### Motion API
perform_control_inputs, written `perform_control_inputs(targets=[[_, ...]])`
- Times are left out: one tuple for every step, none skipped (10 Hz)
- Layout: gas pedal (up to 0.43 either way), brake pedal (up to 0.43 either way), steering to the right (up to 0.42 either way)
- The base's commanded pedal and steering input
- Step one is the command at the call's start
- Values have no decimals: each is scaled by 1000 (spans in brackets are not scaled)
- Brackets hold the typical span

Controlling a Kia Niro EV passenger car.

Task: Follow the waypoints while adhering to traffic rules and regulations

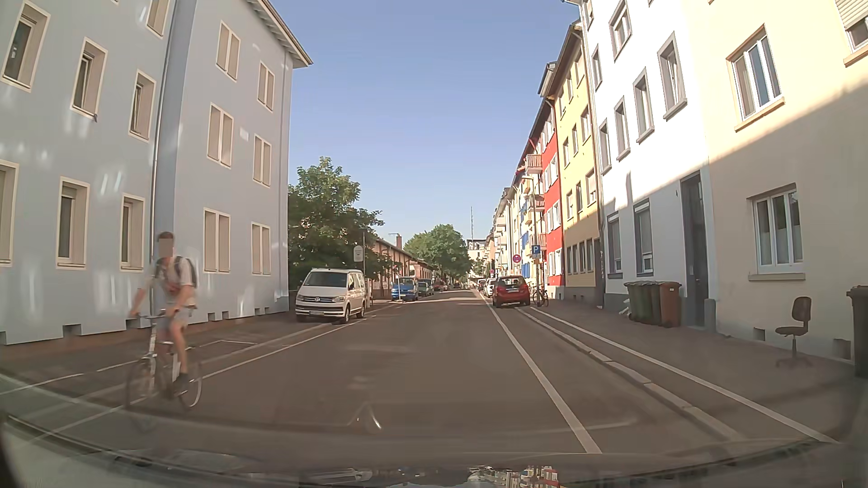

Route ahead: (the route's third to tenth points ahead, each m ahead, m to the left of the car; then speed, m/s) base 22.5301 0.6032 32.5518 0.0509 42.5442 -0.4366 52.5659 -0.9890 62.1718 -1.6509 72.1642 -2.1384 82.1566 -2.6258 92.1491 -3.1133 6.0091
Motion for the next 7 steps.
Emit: perform_control_inputs(targets=[[228,0,36],[220,0,34],[220,0,30],[209,0,24],[197,0,13],[197,0,5],[197,0,0]])
